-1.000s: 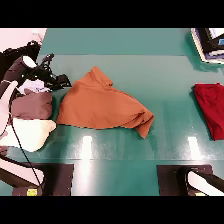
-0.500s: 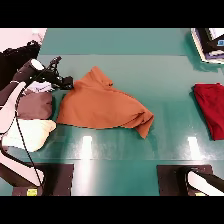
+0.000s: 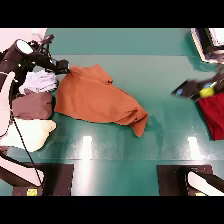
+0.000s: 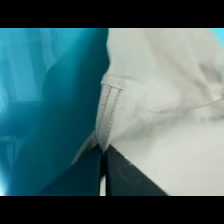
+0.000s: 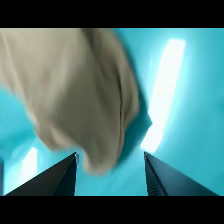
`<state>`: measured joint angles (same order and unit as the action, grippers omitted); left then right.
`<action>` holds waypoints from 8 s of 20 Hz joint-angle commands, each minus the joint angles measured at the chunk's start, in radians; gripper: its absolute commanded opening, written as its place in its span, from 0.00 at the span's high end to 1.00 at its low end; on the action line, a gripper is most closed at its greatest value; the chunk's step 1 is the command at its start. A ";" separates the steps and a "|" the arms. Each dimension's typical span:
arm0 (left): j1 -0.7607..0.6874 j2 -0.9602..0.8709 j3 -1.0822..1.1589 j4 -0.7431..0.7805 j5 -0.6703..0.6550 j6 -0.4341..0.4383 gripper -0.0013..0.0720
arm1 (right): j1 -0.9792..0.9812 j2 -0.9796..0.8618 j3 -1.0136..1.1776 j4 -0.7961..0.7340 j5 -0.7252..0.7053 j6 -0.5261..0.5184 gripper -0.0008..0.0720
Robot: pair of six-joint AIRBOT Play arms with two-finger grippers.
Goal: Fold the shirts.
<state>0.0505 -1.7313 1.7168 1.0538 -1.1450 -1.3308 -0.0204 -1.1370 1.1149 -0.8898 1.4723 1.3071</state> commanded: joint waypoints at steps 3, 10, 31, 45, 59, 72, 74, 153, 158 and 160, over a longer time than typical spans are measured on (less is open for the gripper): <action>-0.001 0.007 0.036 -0.002 -0.035 -0.005 0.95 | 0.145 0.001 -0.439 0.040 -0.157 -0.004 0.34; -0.001 0.007 0.036 -0.001 -0.077 -0.005 0.95 | 0.324 -0.116 -0.485 0.189 -0.384 -0.087 0.34; -0.001 0.637 0.332 -0.037 -0.092 -0.016 0.95 | 0.034 0.324 0.285 -0.317 -0.204 0.049 0.97; -0.001 0.869 0.285 -0.058 0.085 -0.033 0.95 | -0.227 0.166 0.895 -0.315 0.167 0.012 0.97; -0.001 0.125 -0.126 0.006 0.069 -0.030 0.95 | 0.064 -0.491 0.458 -0.314 -0.119 0.039 0.97; 0.093 0.302 -0.275 0.193 -0.148 -0.111 0.34 | -0.034 -0.423 0.507 -0.281 -0.034 0.032 0.45; 0.093 0.438 -0.494 0.163 -0.114 -0.133 0.34 | -0.056 -0.327 0.382 -0.280 -0.041 0.018 0.45; 0.093 0.731 -0.145 -0.200 -0.199 -0.061 0.95 | -0.198 0.005 0.622 -0.370 0.124 0.048 0.97; 0.093 0.448 -0.381 -0.200 -0.101 0.005 0.95 | -0.092 -0.253 0.423 -0.370 0.000 0.041 0.97; 0.093 0.317 -0.375 -0.219 0.006 0.007 0.95 | -0.079 -0.355 0.413 -0.366 -0.116 0.042 0.97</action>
<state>0.1421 -1.2587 1.4059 0.8562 -1.2522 -1.3464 -0.1314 -1.3647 1.5864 -1.2621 1.4765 1.3510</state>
